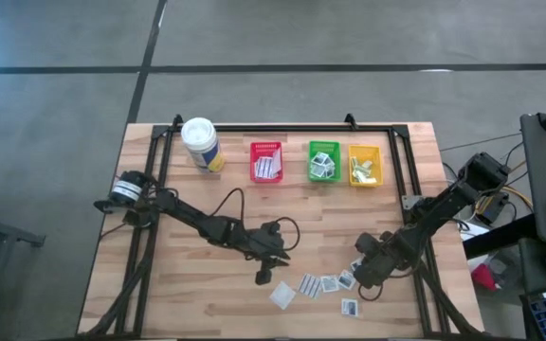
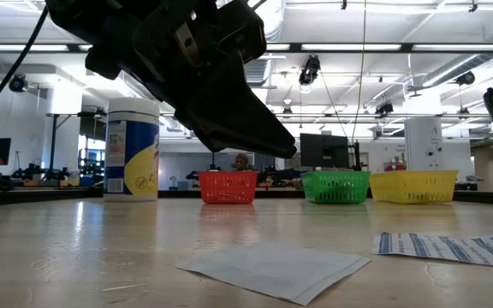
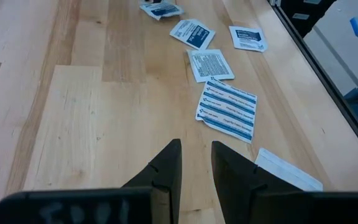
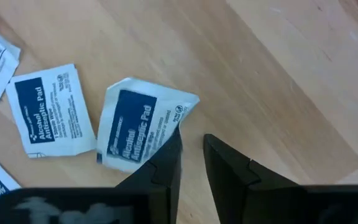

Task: Pick & Place First Aid Supplies
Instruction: Put the alcohol pad in the green bin

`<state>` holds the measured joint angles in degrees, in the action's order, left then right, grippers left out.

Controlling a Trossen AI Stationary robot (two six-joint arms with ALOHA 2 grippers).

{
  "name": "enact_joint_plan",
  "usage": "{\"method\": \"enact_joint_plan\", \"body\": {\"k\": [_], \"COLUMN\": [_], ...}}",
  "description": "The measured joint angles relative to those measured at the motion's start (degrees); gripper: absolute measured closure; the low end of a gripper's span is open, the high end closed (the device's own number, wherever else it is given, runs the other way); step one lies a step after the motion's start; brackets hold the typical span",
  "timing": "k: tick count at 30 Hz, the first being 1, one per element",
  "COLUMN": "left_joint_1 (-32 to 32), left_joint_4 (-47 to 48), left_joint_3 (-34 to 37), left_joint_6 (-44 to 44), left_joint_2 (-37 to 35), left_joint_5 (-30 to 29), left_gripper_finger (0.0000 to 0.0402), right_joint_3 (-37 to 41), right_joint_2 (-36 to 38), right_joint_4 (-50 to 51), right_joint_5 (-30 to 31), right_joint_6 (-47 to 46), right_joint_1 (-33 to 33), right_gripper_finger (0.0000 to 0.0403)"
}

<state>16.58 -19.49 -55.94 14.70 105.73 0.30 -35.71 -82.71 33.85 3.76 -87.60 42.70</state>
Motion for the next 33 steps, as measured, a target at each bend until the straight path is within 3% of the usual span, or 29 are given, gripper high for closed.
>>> {"method": "enact_joint_plan", "body": {"k": [11, 16, 26, 33], "left_joint_1": [0.0, 0.0, 0.0, -0.02], "left_joint_4": [0.33, 0.35, 0.17, 0.17], "left_joint_3": [0.04, 0.15, 0.15, 0.15], "left_joint_6": [0.0, 0.0, -0.65, -1.39], "left_joint_2": [0.0, 0.0, 0.0, 0.0], "left_joint_5": [-0.26, -0.31, -0.79, -3.86], "left_gripper_finger": [0.0321, 0.0321, 0.0321, 0.0321], "right_joint_3": [-0.01, 0.07, 0.15, 0.42], "right_joint_2": [-1.95, -1.89, -2.06, -2.33], "right_joint_4": [0.68, 0.66, -1.44, -3.94], "right_joint_5": [0.36, 2.63, 11.83, 19.37], "right_joint_6": [-1.39, -1.39, -1.84, 4.49], "right_joint_1": [0.04, 0.11, -1.4, -5.18], "right_gripper_finger": [0.0389, 0.0394, 0.0395, 0.0395]}}
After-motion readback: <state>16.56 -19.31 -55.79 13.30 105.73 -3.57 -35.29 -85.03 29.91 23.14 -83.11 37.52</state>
